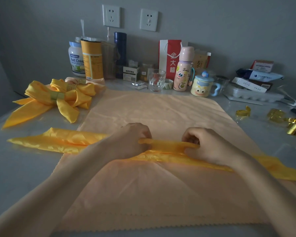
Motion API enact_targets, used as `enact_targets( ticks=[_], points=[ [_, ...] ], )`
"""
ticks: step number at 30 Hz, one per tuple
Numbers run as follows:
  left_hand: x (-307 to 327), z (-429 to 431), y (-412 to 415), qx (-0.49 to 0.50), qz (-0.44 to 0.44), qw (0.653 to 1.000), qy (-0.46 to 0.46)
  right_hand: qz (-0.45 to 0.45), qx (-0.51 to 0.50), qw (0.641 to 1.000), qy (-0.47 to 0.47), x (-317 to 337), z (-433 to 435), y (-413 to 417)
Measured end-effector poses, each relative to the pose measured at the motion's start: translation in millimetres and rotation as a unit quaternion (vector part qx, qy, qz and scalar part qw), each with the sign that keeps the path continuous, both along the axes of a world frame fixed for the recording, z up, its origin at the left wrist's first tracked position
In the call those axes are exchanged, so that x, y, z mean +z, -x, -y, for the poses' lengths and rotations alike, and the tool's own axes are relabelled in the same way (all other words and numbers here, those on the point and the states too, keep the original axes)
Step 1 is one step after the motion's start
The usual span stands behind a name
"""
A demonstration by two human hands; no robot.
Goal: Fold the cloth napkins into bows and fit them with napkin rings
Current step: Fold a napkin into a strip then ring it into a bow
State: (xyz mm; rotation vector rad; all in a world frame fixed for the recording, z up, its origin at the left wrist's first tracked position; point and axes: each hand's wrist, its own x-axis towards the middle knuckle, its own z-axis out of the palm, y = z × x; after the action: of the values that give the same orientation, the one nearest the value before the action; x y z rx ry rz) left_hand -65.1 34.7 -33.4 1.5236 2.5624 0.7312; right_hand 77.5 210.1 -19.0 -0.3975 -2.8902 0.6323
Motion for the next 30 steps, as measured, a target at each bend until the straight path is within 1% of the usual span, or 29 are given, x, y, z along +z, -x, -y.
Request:
enact_targets(
  ticks=[3,6,8,11,14,15,17,18,19,21,22,24,25,26,27,29,30],
  points=[
    [-3,-1,-1,0.022,-0.055,0.998,-0.038,-0.086,-0.001,0.995,-0.047,-12,1,5],
    [-5,-1,-2,0.022,-0.087,0.995,-0.048,-0.115,0.009,0.989,-0.087,-17,1,9],
    [-4,0,-6,0.013,-0.106,0.994,-0.035,-0.103,0.017,0.990,-0.091,-14,2,9],
    [-2,0,-10,0.008,-0.141,0.990,0.014,-0.046,0.037,0.993,-0.105,-9,3,4],
    [1,-3,-15,0.034,-0.115,0.992,0.037,0.024,0.040,0.996,-0.070,1,8,-2],
    [1,-7,-16,0.048,-0.111,0.992,0.042,0.032,0.030,0.997,-0.059,3,10,-1],
    [1,-19,-22,0.070,-0.153,0.983,0.073,0.031,0.007,0.996,-0.087,0,14,3],
    [2,-26,-24,0.077,-0.180,0.978,0.077,0.031,-0.010,0.993,-0.116,-2,16,7],
    [1,-34,-27,0.074,-0.189,0.978,0.058,0.037,-0.028,0.988,-0.149,-7,18,11],
    [-2,-46,-34,0.050,-0.148,0.988,0.006,0.041,-0.057,0.979,-0.190,-15,22,18],
    [-6,-50,-37,0.032,-0.117,0.993,-0.001,0.019,-0.072,0.976,-0.204,-20,23,21],
    [-17,-54,-41,0.006,-0.087,0.995,0.041,-0.062,-0.081,0.967,-0.232,-31,21,20],
    [-22,-55,-41,0.006,-0.081,0.995,0.064,-0.063,-0.076,0.968,-0.229,-37,18,19],
    [-26,-54,-40,0.012,-0.069,0.994,0.078,-0.043,-0.071,0.973,-0.215,-42,14,21],
    [-28,-54,-39,0.015,-0.057,0.995,0.084,-0.003,-0.072,0.978,-0.197,-46,8,18],
    [-29,-53,-37,0.023,-0.057,0.994,0.086,0.080,-0.079,0.981,-0.158,-51,0,15],
    [-28,-54,-37,0.023,-0.060,0.994,0.083,0.100,-0.094,0.981,-0.139,-48,-3,11]
  ],
)
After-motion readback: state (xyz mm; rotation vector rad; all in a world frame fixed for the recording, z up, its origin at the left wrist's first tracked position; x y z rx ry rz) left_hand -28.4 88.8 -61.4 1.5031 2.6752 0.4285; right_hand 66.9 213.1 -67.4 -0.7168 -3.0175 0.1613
